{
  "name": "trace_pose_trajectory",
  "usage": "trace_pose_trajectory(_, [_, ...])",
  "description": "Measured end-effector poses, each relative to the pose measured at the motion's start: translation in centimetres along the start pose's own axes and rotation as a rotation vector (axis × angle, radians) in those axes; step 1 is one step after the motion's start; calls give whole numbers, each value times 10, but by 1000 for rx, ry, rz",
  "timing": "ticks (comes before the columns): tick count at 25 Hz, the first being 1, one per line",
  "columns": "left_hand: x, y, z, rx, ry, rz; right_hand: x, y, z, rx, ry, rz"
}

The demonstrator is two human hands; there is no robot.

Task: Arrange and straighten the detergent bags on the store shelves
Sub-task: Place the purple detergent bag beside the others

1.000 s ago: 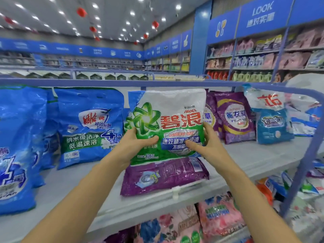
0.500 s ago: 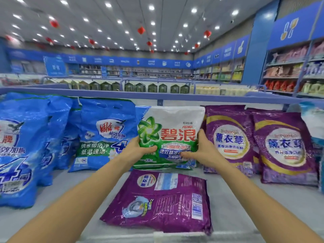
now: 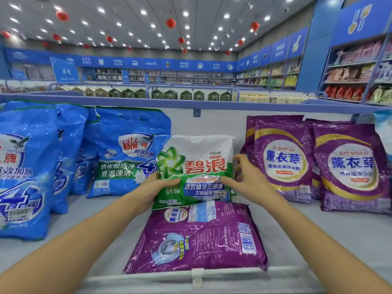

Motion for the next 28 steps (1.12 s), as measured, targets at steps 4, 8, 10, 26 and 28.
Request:
trace_pose_trajectory(4, [6,0,-1,97,-90,184,-63,6,-41,-23,308,-243])
trace_pose_trajectory(8, [9,-10,6,257,-165,319,-95,-27,-45,-417,448,-503])
trace_pose_trajectory(10, [11,-6,10,200,-117,309,-92,-29,-37,-433,439,-428])
trace_pose_trajectory(26, [-49,-28,65,2,-312,-293,-74,49,5,926,-10,-24])
trace_pose_trajectory(28, [-52,-55,55,-105,-254,-378,-71,48,1,980,-92,-1])
Point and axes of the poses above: each hand's wrist, its own x-axis towards the middle knuckle, its own y-axis out of the back of the hand, z = x × y, the point moved 3 cm from there along x, towards the middle knuckle, and after that the axes turned 10 degrees about -y, right-handed, at the moved point
